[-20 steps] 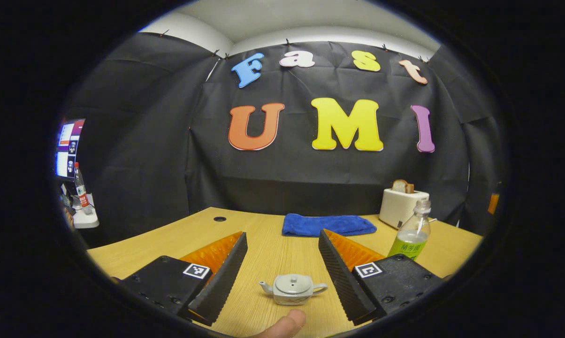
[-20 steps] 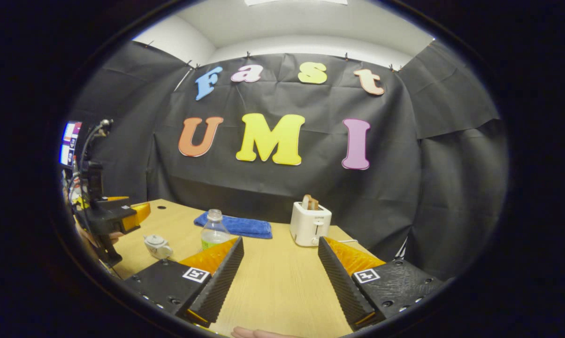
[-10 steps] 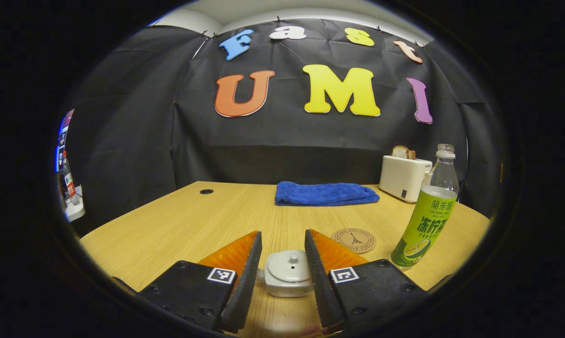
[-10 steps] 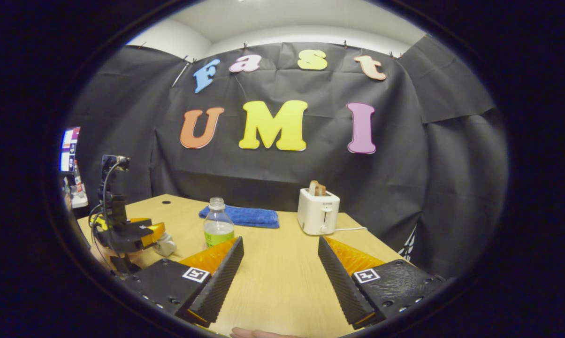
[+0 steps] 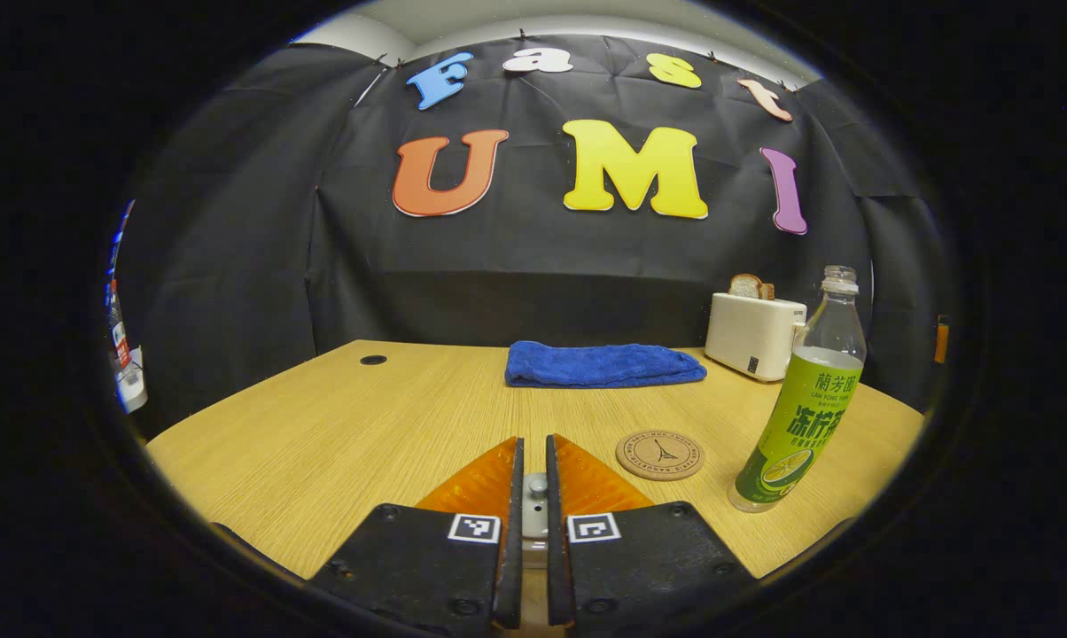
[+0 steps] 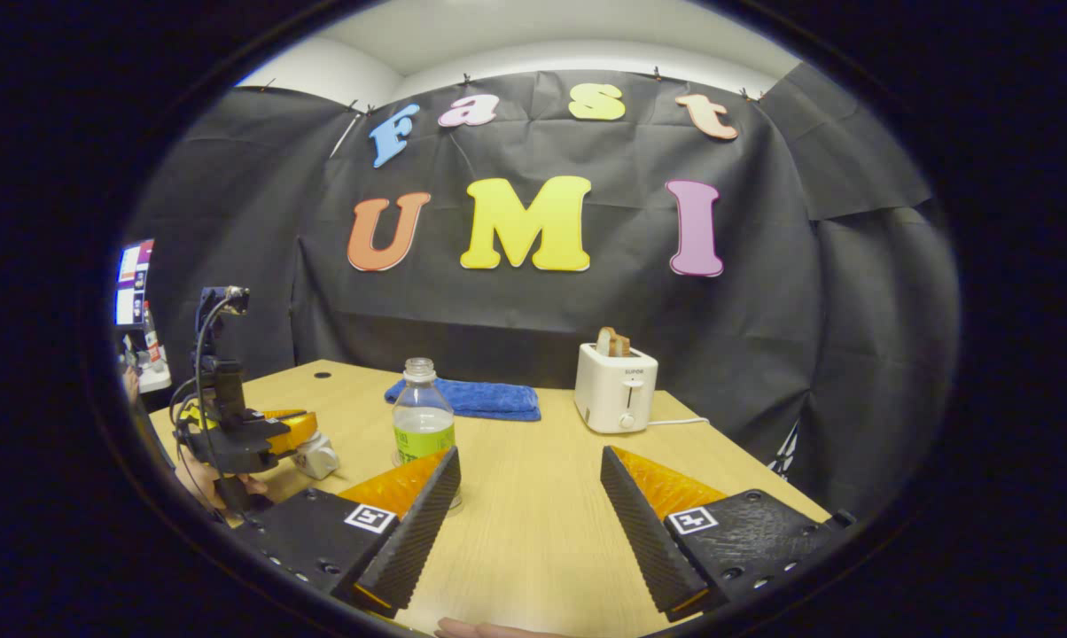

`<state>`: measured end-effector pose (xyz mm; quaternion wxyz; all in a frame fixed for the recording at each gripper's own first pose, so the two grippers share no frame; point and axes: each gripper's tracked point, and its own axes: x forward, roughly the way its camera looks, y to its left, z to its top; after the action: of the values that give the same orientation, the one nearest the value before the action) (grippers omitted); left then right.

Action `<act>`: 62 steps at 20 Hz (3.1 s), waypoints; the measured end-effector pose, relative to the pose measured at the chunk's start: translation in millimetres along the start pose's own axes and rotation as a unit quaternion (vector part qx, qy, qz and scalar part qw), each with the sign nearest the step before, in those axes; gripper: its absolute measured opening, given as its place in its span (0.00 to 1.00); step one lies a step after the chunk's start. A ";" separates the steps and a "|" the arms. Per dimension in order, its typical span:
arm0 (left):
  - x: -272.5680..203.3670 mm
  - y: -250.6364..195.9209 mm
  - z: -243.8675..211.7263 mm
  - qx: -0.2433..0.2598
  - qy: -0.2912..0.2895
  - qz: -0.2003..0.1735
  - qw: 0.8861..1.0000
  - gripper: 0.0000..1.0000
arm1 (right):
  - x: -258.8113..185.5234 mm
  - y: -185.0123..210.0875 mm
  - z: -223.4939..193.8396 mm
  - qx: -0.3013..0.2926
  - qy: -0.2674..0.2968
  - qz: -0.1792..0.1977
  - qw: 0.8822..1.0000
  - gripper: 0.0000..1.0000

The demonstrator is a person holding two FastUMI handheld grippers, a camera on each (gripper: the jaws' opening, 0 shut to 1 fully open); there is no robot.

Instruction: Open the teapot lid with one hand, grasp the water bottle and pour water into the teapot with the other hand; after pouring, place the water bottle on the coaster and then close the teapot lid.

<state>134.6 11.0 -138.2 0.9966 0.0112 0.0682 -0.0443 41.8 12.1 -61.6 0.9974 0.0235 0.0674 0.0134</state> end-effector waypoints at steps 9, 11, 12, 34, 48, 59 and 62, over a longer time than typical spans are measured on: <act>-25.5 25.3 44.3 0.004 -0.046 0.020 0.999 0.06 | 8.8 31.3 -27.1 -0.004 0.026 0.021 0.999 0.98; -35.1 36.7 53.0 0.005 -0.039 0.036 0.999 0.05 | 7.4 43.5 -31.4 -0.002 0.022 0.036 0.999 0.98; -40.6 35.1 56.8 -0.003 -0.034 0.029 0.999 0.06 | 6.3 49.9 -34.0 -0.003 0.019 0.044 0.999 0.95; -156.9 25.4 125.6 -0.010 -0.039 -0.021 0.999 0.05 | 100.1 101.0 -38.6 -0.001 -0.002 0.027 1.000 0.95; -154.4 31.2 119.5 -0.002 -0.029 -0.029 0.999 0.06 | 92.3 99.7 -19.2 -0.077 0.002 0.023 0.997 0.73; -158.6 72.1 122.8 0.003 -0.035 0.006 0.999 0.05 | 85.1 107.8 -12.2 -0.256 0.047 -0.014 0.965 0.73; -160.3 76.3 125.0 0.001 -0.039 0.004 0.999 0.05 | 94.3 114.8 -19.6 -0.324 0.066 -0.023 0.944 0.74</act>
<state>0.1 97.4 8.8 0.9987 0.0106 0.0290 -0.0412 129.9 130.4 -88.0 0.9445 -0.3033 0.1254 0.0135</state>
